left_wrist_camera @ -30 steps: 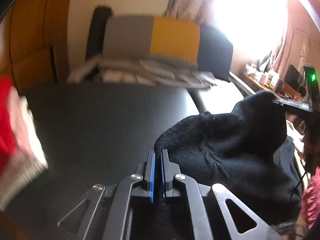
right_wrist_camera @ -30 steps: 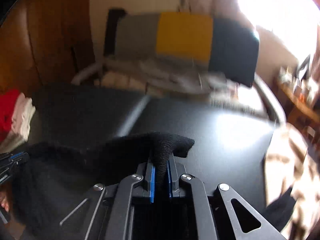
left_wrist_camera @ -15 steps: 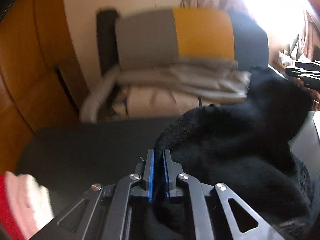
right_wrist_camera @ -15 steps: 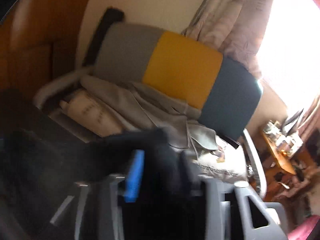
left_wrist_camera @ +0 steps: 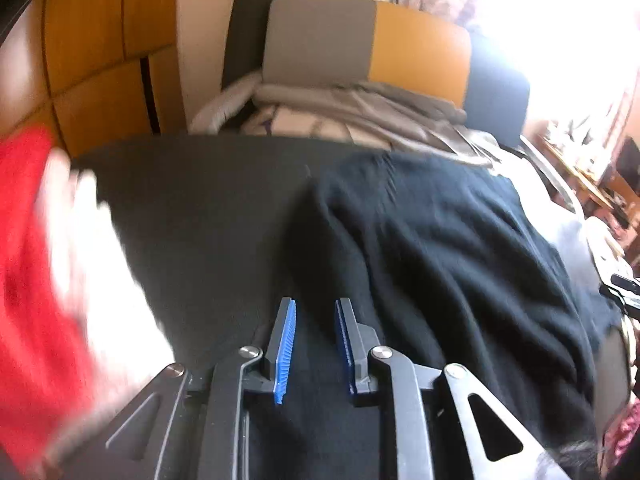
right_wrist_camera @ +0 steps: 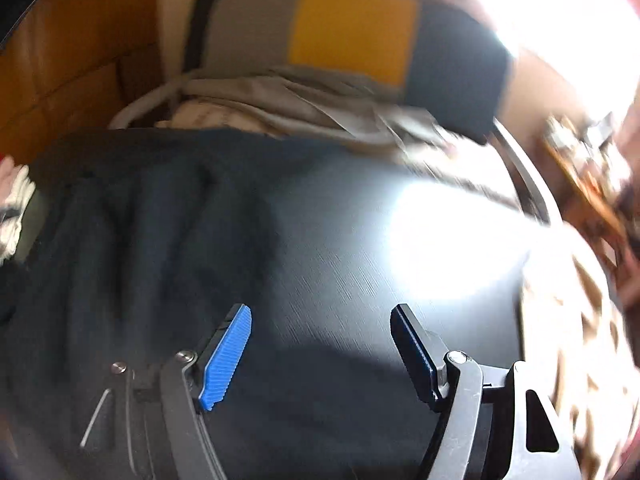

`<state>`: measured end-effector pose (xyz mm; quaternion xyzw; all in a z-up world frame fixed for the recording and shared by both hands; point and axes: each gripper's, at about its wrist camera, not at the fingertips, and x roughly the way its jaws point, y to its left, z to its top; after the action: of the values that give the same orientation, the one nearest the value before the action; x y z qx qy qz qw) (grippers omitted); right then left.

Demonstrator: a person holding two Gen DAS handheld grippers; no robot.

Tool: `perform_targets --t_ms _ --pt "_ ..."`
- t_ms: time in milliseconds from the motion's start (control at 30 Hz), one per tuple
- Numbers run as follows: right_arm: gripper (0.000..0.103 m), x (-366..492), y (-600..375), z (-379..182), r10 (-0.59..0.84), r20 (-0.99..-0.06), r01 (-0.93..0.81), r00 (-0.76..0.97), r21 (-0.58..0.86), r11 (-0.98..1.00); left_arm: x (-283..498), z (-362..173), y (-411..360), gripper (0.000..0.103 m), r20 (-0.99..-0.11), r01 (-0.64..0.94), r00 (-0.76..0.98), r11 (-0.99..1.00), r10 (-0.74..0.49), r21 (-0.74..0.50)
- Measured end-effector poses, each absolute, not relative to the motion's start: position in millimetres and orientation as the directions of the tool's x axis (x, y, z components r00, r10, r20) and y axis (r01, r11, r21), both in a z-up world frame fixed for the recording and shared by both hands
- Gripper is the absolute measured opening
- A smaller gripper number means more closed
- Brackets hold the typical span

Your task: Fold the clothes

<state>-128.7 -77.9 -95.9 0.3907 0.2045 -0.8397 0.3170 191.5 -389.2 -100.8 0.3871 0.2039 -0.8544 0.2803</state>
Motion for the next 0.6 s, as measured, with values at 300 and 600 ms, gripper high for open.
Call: perform_targets --t_ms 300,600 --pt "0.077 -181.1 52.0 -126.4 -0.284 -0.822 0.402 -0.494 0.074 -0.913 255.1 -136.4 -292.3 0.021 -0.816 0.634 -0.555 -0.718 -0.165 -0.286" --pt "0.038 -183.9 15.9 -140.0 -0.215 -0.872 0.527 -0.439 -0.056 -0.848 219.7 -112.6 -252.8 0.022 -0.795 0.527 -0.587 -0.818 -0.154 -0.23"
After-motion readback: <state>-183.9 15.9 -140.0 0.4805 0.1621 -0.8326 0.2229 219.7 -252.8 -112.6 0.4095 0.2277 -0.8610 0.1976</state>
